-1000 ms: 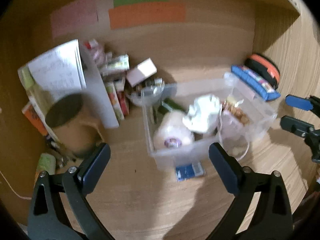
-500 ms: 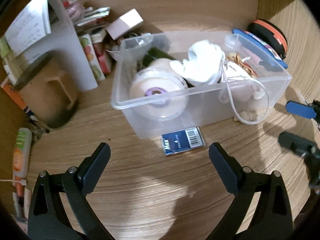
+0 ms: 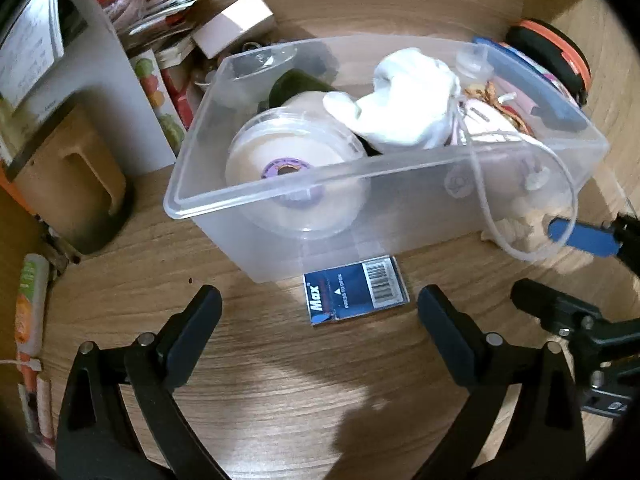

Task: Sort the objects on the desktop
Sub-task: 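Move both tools back toward the blue card box and seashell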

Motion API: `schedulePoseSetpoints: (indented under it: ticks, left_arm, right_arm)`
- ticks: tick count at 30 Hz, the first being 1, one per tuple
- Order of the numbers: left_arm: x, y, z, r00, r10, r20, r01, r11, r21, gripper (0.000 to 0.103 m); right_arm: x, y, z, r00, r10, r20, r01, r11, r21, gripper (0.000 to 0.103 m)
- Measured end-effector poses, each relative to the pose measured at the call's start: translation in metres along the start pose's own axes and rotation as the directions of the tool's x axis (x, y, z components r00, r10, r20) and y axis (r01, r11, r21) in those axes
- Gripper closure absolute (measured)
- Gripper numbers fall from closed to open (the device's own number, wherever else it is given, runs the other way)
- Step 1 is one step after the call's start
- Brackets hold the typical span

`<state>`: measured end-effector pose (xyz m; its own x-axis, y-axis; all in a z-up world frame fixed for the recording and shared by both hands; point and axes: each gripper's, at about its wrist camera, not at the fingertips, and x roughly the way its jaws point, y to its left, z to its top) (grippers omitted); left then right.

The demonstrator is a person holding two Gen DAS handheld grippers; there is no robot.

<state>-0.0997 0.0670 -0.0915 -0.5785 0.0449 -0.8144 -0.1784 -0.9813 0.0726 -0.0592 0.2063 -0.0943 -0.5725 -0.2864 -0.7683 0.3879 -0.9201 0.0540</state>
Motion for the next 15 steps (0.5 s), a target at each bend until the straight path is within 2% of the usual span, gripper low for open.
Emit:
schedulePoseSetpoints:
  ticks: [4, 9, 15]
  left_arm:
    - [0.000, 0.003, 0.000, 1.000, -0.021, -0.006, 0.021, 1.000, -0.011, 0.006]
    - [-0.001, 0.008, 0.001, 0.997, -0.078, -0.013, 0.078, 0.997, -0.021, 0.016]
    - [-0.005, 0.008, -0.001, 0.997, -0.081, 0.001, 0.081, 0.997, -0.016, 0.026]
  right_arm:
    - [0.008, 0.000, 0.002, 1.000, -0.003, -0.021, 0.004, 1.000, 0.028, 0.050]
    - [0.013, 0.002, 0.007, 1.000, -0.021, -0.022, 0.022, 0.999, 0.047, 0.050]
    - [0.019, 0.007, 0.014, 0.998, -0.056, -0.025, 0.057, 0.997, 0.043, 0.052]
